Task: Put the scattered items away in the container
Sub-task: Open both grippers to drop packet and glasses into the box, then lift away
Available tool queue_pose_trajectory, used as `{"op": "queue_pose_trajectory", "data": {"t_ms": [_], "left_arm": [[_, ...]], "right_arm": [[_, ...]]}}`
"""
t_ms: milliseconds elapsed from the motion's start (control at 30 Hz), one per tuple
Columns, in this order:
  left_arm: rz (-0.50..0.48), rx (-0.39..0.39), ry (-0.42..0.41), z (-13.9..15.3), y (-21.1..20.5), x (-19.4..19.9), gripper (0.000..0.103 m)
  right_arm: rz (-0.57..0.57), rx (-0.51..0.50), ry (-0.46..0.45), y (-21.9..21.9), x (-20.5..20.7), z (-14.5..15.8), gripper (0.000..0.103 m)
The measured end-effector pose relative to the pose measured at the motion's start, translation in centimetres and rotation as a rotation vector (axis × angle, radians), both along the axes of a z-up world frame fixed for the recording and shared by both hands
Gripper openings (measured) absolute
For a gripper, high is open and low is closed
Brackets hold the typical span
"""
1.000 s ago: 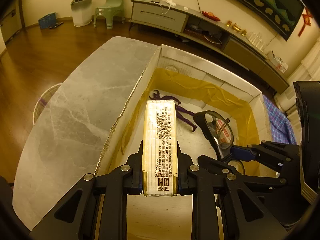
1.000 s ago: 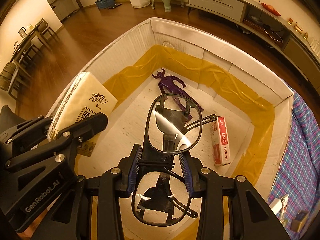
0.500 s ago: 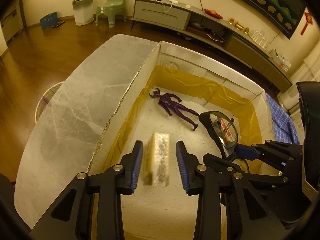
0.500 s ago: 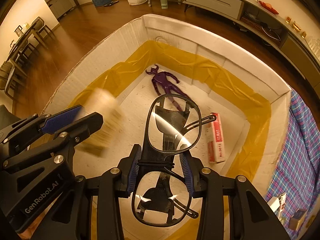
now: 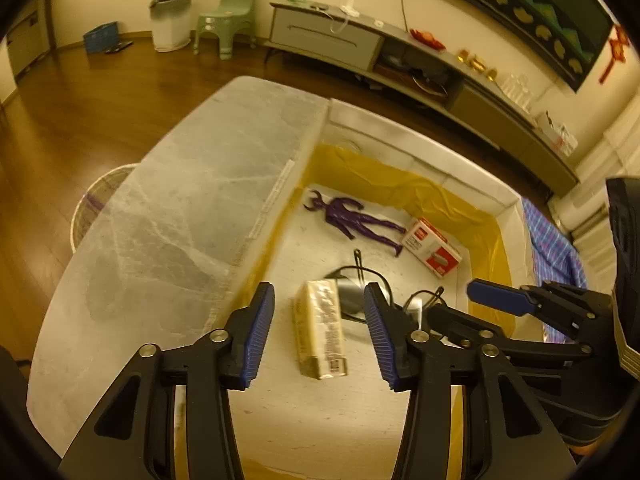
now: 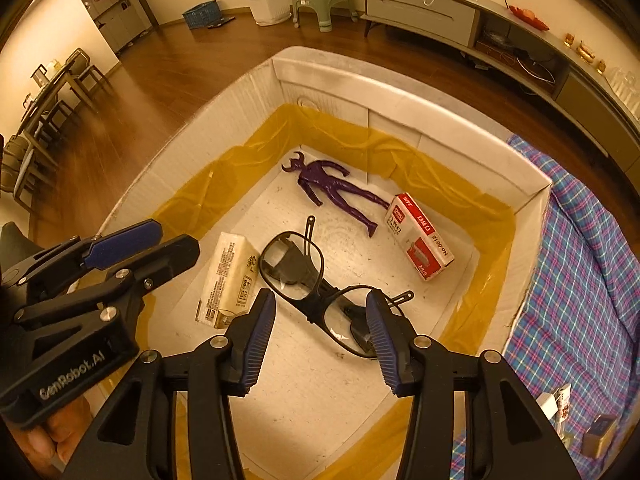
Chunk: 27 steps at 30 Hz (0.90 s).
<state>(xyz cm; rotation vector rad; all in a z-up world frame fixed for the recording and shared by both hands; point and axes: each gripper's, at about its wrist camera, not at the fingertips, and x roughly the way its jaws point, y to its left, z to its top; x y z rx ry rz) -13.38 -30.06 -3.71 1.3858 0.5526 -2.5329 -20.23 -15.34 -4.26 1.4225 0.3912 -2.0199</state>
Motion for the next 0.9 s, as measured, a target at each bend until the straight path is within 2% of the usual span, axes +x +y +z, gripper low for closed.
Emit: {"op": "queue_pose_trajectory", "data": {"t_ms": [100,333,533,633,767,900], "left_arm": [[-0.001,0.03,0.012,0.1,-0.6,0.3,0.05],[-0.079,0.009,0.001,0.2,1.0,0.4,0.05],[-0.09,0.052,0.033,1.0,1.2,0.8,0.052],[-0.098,0.062,0.072,2.1,1.4,1.3,0.052],[-0.106,0.084,0.152,3.8,1.9,2.1,0.052],[-0.086,0.075,0.314,6.2,3.4,3.6,0.052]], "right_arm": [[0.012,-0.007,0.022,0.1,0.2,0.7,0.05],[0.02,-0.041,0.034,0.3,1.0,1.1,0.053],[0.018,-0.067,0.04,1.3,1.5,1.5,0.053],[0.025,-0.1,0.063,2.1,2.0,2.4,0.053],[0.034,-0.216,0.119,4.6,3.7,4.7,0.053],[0.068,-0.359,0.228,7.8,7.1,7.6,0.053]]}}
